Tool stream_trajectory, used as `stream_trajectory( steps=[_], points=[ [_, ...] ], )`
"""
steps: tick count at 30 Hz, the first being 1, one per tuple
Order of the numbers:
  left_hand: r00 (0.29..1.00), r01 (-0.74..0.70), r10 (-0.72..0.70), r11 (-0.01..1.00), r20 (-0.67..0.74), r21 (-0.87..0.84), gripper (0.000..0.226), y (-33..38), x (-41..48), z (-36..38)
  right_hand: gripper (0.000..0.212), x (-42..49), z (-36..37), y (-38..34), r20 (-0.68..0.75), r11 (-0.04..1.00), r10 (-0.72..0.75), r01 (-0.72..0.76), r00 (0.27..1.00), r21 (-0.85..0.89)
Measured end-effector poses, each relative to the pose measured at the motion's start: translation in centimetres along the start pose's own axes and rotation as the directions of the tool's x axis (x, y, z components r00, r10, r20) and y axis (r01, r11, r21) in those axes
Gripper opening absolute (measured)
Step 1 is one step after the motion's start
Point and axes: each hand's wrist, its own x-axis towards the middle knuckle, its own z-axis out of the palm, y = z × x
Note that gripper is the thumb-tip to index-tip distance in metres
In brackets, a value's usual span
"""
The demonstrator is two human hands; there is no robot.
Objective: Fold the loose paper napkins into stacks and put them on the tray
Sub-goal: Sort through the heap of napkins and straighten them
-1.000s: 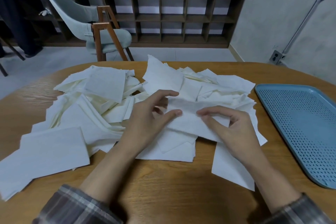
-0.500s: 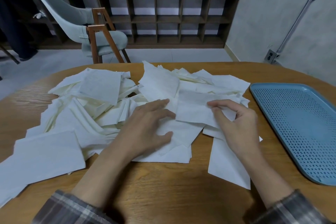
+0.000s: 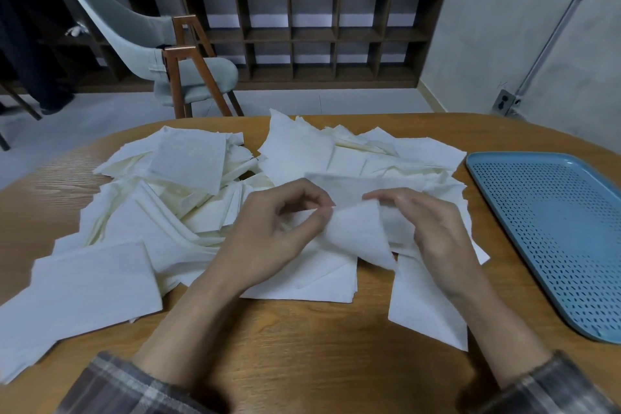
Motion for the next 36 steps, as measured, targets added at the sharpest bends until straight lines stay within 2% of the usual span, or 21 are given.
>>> stream_trajectory(
  steps=[2, 3, 6, 9, 12, 17, 28, 33, 36],
  points=[
    [0.999, -0.018, 0.017, 0.999, -0.046, -0.026, 0.008, -0.1, 0.1, 0.1, 0.042, -0.2, 0.3, 0.0, 0.076, 0.997, 0.035, -0.040, 0.996, 0.064],
    [0.998, -0.032, 0.032, 0.999, -0.063, -0.011, 0.007, -0.1, 0.1, 0.2, 0.042, -0.3, 0.5, 0.0, 0.103, 0.997, 0.043, -0.050, 0.994, 0.065],
    [0.994, -0.045, 0.047, 0.999, -0.103, 0.020, 0.008, -0.5, 0.1, 0.3, 0.019, -0.3, 1.2, -0.1, 0.111, 0.995, 0.094, -0.098, 0.989, 0.030],
    [0.992, -0.018, 0.017, 1.000, -0.129, -0.006, 0.013, -0.6, 0.1, 0.4, 0.018, -0.3, 1.5, 0.0, 0.082, 0.992, 0.122, -0.124, 0.989, 0.025],
    [0.993, -0.053, 0.062, 0.994, -0.104, 0.093, 0.021, -0.6, 0.2, 0.1, 0.019, -0.4, 1.6, -0.1, 0.059, 0.983, 0.132, -0.138, 0.990, 0.120],
    [0.991, 0.133, -0.133, 0.991, 0.019, -0.013, 0.017, -0.6, 0.2, -0.5, 0.023, -0.3, 1.2, -0.2, 0.024, 0.970, 0.159, -0.161, 0.987, 0.183],
    [0.958, 0.230, -0.256, 0.956, -0.130, -0.184, 0.015, -0.6, 0.6, 0.0, 0.022, -0.1, 0.9, 0.0, -0.046, 0.959, 0.228, -0.216, 0.972, 0.186],
    [0.945, 0.237, -0.273, 0.950, -0.178, -0.201, 0.017, -0.8, 0.5, -0.1, 0.024, -0.1, 1.0, -0.2, -0.044, 0.949, 0.248, -0.234, 0.968, 0.213],
    [0.946, 0.196, -0.237, 0.961, -0.220, -0.192, 0.016, -0.6, 0.4, 0.1, 0.031, -0.1, 1.2, -0.4, -0.037, 0.941, 0.256, -0.241, 0.966, 0.237]
  ],
)
